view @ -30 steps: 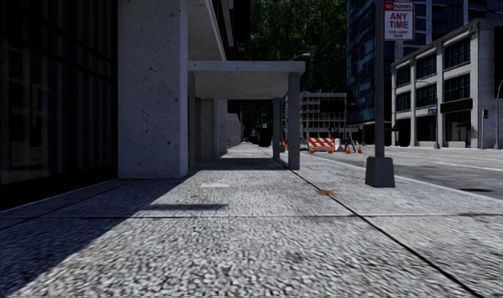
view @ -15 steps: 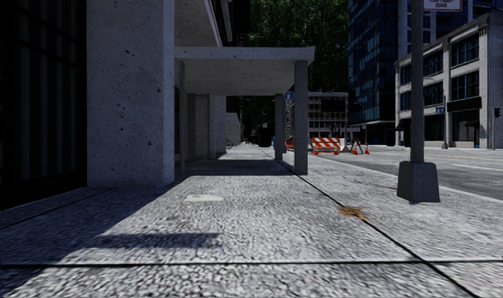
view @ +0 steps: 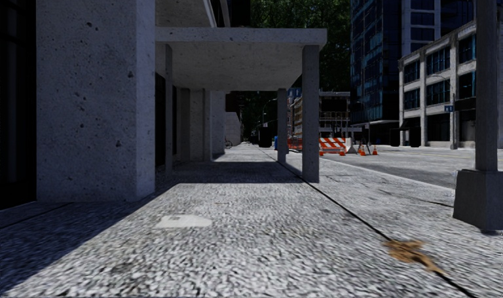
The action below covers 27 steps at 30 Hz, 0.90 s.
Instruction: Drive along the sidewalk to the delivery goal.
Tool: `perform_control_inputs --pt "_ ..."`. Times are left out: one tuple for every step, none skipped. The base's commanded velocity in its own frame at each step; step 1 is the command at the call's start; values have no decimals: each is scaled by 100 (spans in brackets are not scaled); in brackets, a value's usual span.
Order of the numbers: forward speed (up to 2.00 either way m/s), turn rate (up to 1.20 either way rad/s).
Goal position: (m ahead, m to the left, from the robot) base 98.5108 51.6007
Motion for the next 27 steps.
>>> perform_control_inputs --pt "200 0" --pt "200 0" --pt "200 0" --pt "200 0" --pt "200 0" --pt "200 0" --pt "200 0" --pt "200 0" --pt "200 0" --pt "200 0" --pt "200 0" --pt "200 0" --pt "200 0" --pt "200 0" --pt "200 0" --pt "200 0" --pt "200 0" --pt "200 0" --pt "200 0" --pt "200 0" --pt "200 0" --pt "200 0" --pt "200 0" --pt "200 0" --pt "200 0" --pt "200 0" --pt "200 0"
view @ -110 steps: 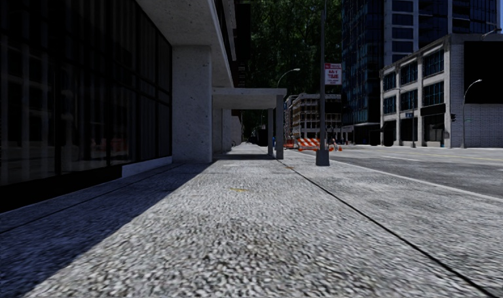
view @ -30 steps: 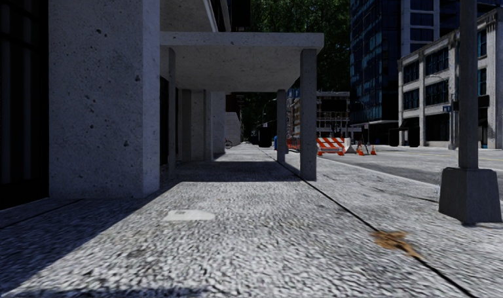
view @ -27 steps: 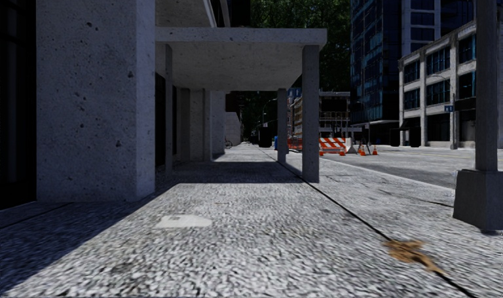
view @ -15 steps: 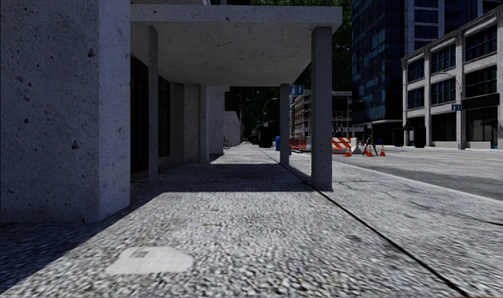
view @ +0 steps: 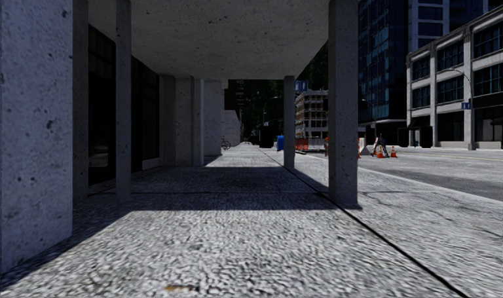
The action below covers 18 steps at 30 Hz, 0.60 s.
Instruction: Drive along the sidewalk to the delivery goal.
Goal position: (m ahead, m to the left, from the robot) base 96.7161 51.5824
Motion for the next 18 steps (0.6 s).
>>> perform_control_inputs --pt "200 0" --pt "200 0" --pt "200 0" --pt "200 0" --pt "200 0" --pt "200 0" --pt "200 0" --pt "200 0" --pt "200 0" --pt "200 0" --pt "200 0" --pt "200 0" --pt "200 0" --pt "200 0" --pt "200 0" --pt "200 0" --pt "200 0" --pt "200 0"
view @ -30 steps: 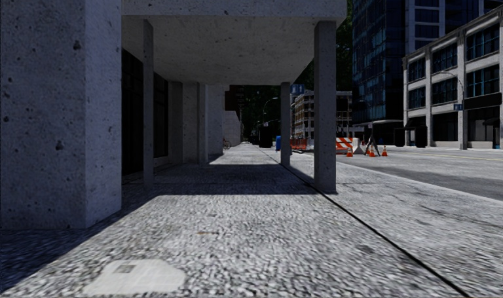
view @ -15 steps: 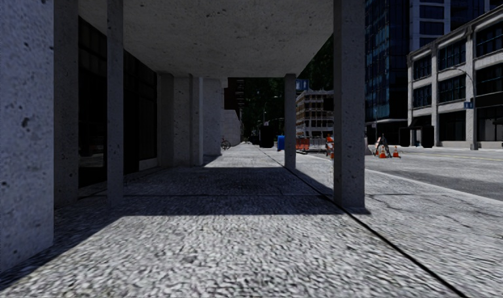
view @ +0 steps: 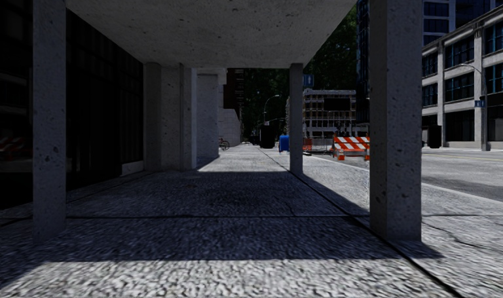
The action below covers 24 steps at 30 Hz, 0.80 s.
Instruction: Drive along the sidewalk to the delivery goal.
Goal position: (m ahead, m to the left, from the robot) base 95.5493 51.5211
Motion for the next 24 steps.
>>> perform_control_inputs --pt "200 0" --pt "200 0" --pt "200 0" --pt "200 0" --pt "200 0" --pt "200 0" --pt "200 0" --pt "200 0" --pt "200 0" --pt "200 0" --pt "200 0" --pt "200 0" --pt "200 0" --pt "200 0" --pt "200 0" --pt "200 0" --pt "200 0" --pt "200 0" --pt "200 0" --pt "200 0" --pt "200 0" --pt "200 0" --pt "200 0" --pt "200 0"
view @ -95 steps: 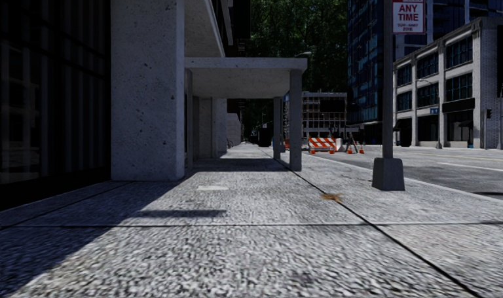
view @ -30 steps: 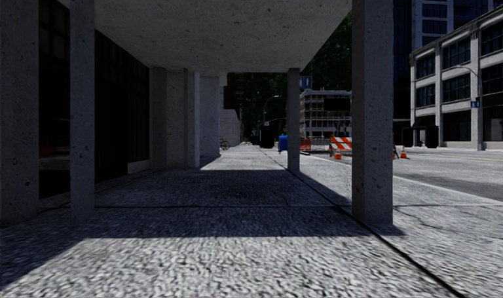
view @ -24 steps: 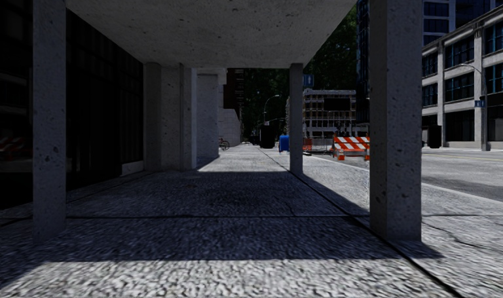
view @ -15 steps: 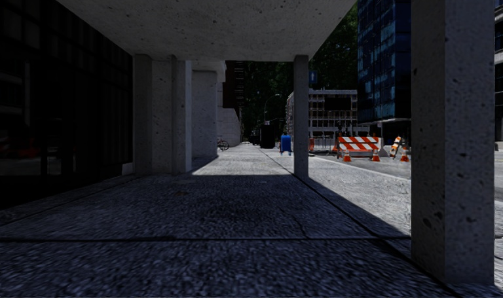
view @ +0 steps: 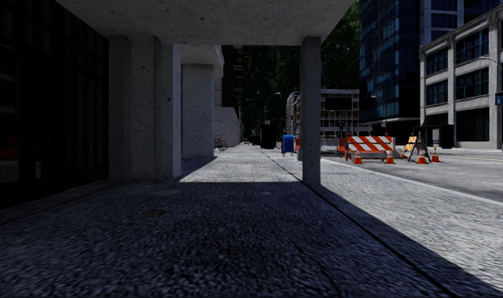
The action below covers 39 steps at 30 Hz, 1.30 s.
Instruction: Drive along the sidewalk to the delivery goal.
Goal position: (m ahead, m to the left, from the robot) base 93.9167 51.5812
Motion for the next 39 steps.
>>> perform_control_inputs --pt "200 0" --pt "200 0" --pt "200 0" --pt "200 0" --pt "200 0" --pt "200 0" --pt "200 0" --pt "200 0" --pt "200 0" --pt "200 0" --pt "200 0" --pt "200 0" --pt "200 0" --pt "200 0" --pt "200 0" --pt "200 0" --pt "200 0" --pt "200 0" --pt "200 0" --pt "200 0" --pt "200 0" --pt "200 0" --pt "200 0" --pt "200 0" --pt "200 0" --pt "200 0" --pt "200 0" --pt "200 0" --pt "200 0" --pt "200 0" --pt "200 0" --pt "200 0" --pt "200 0" --pt "200 0" --pt "200 0" --pt "200 0" --pt "200 0" --pt "200 0" --pt "200 0"
